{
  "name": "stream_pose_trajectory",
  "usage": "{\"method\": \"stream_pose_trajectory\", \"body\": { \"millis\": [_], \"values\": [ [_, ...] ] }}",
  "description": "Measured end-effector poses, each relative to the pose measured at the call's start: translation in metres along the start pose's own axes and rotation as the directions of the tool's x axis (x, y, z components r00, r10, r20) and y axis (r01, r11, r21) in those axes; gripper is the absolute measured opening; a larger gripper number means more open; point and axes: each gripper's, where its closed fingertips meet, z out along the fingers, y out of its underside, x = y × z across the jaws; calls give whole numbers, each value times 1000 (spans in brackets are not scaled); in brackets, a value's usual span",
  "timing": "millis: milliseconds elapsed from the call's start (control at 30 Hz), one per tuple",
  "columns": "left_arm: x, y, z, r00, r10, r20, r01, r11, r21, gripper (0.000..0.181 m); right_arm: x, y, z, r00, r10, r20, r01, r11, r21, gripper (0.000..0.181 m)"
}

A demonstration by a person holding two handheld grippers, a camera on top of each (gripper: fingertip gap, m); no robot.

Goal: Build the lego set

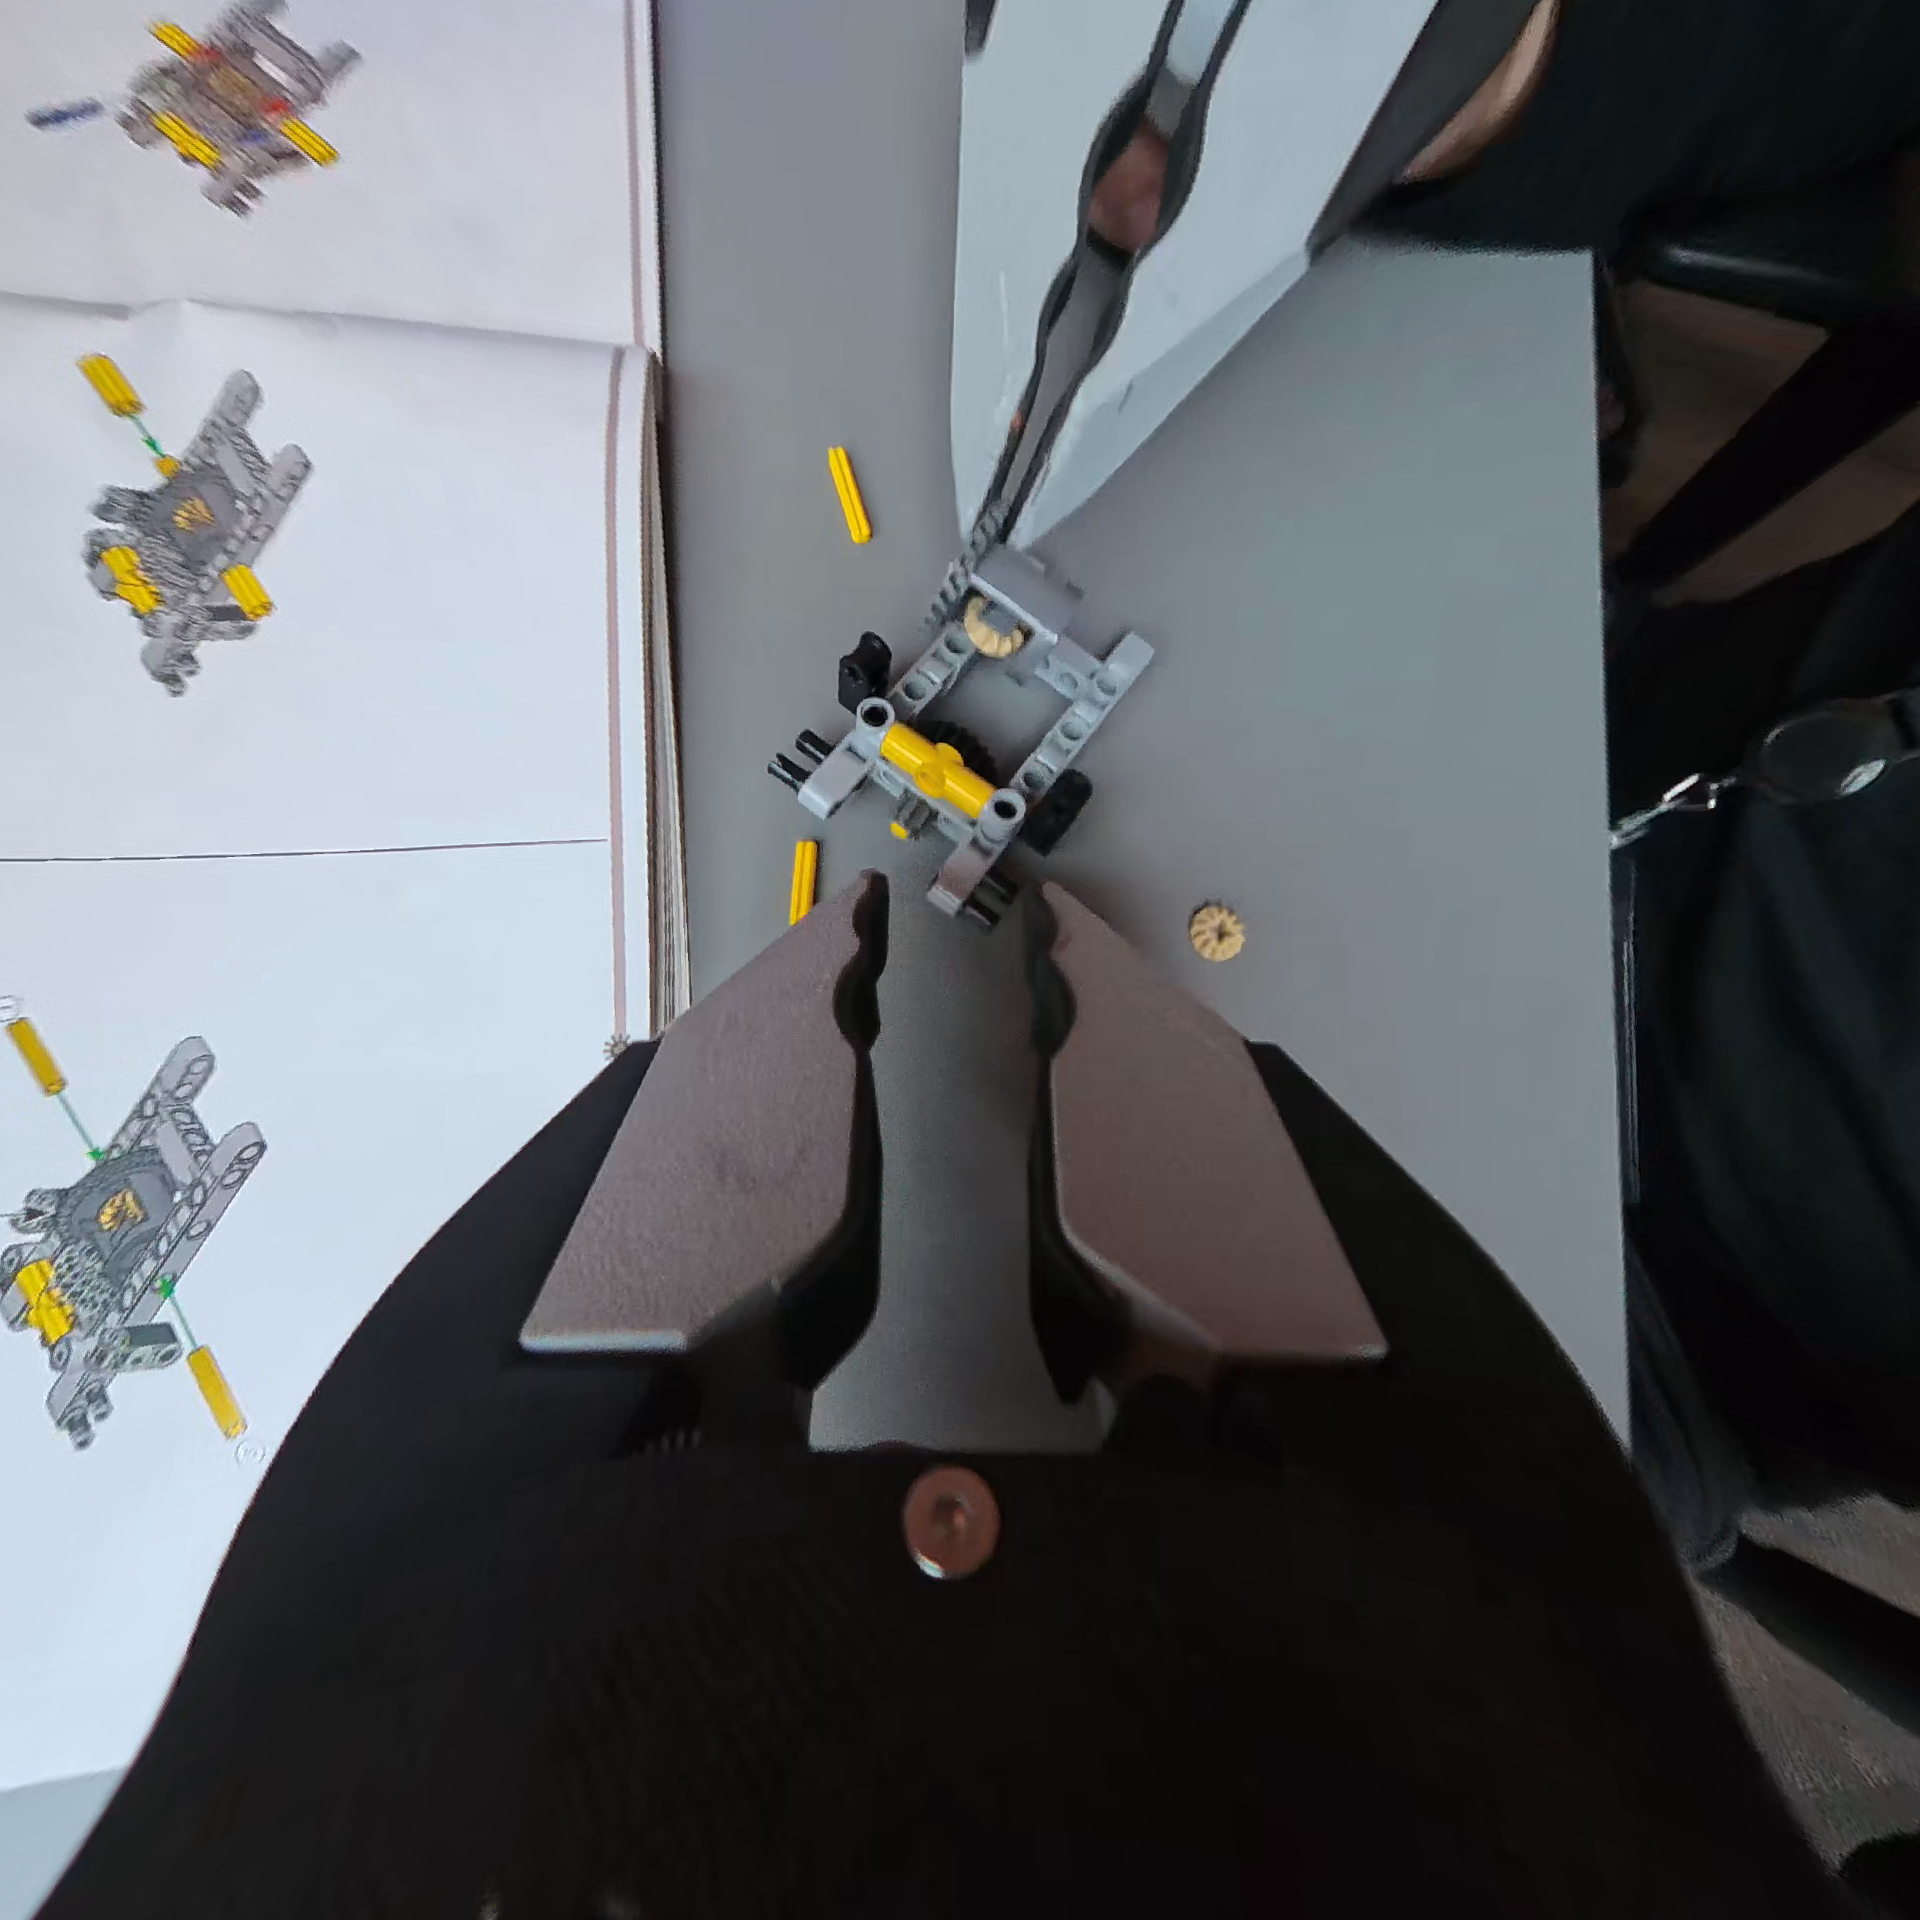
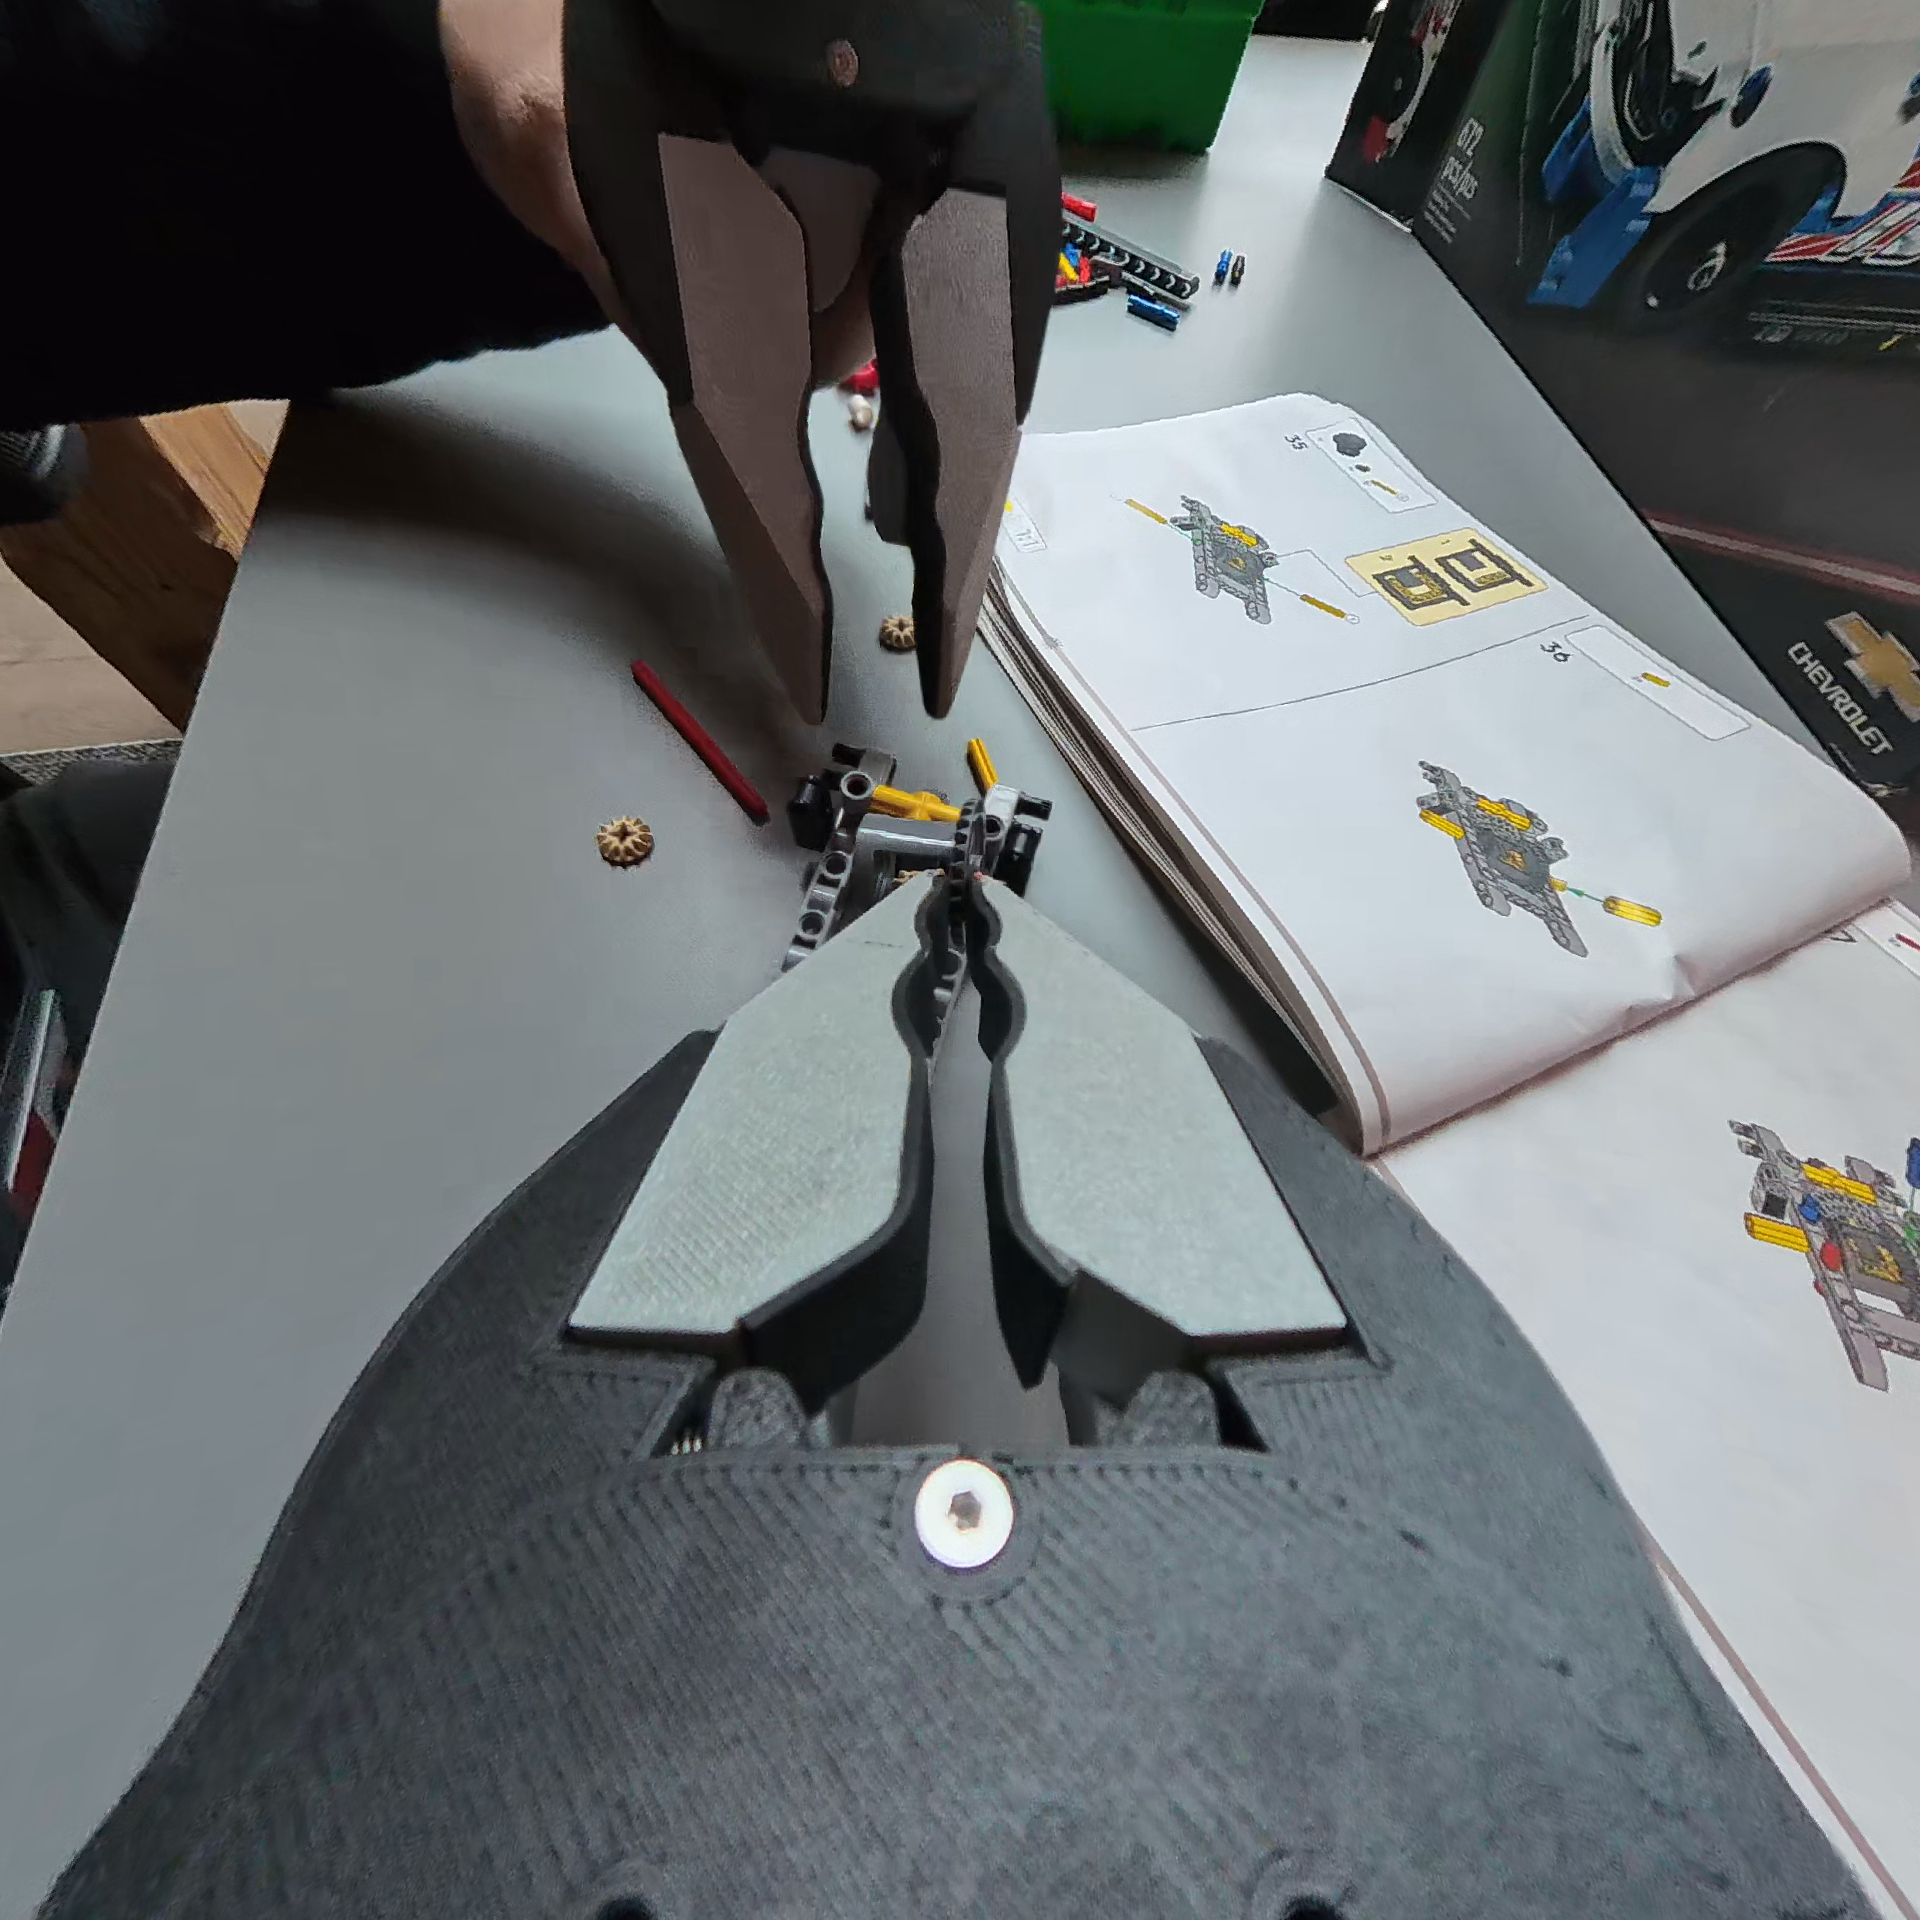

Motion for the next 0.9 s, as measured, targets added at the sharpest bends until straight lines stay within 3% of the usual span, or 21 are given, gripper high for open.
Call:
{"method": "stream_pose_trajectory", "body": {
  "millis": [300, 533, 900],
  "values": [
    [23, -42, 6, 1000, 24, -5, -23, 996, 87, 21, -1, -9, -3, 999, 27, 25, -28, 998, 62, 0],
    [25, -34, 20, 999, 47, -11, -46, 997, 57, 15, -1, -12, -5, 997, 57, 55, -61, 994, 85, 0],
    [23, -36, 19, 998, 70, 2, -70, 993, 90, 3, -7, -9, -2, 997, 30, 68, -34, 998, 59, 0]
  ]
}}
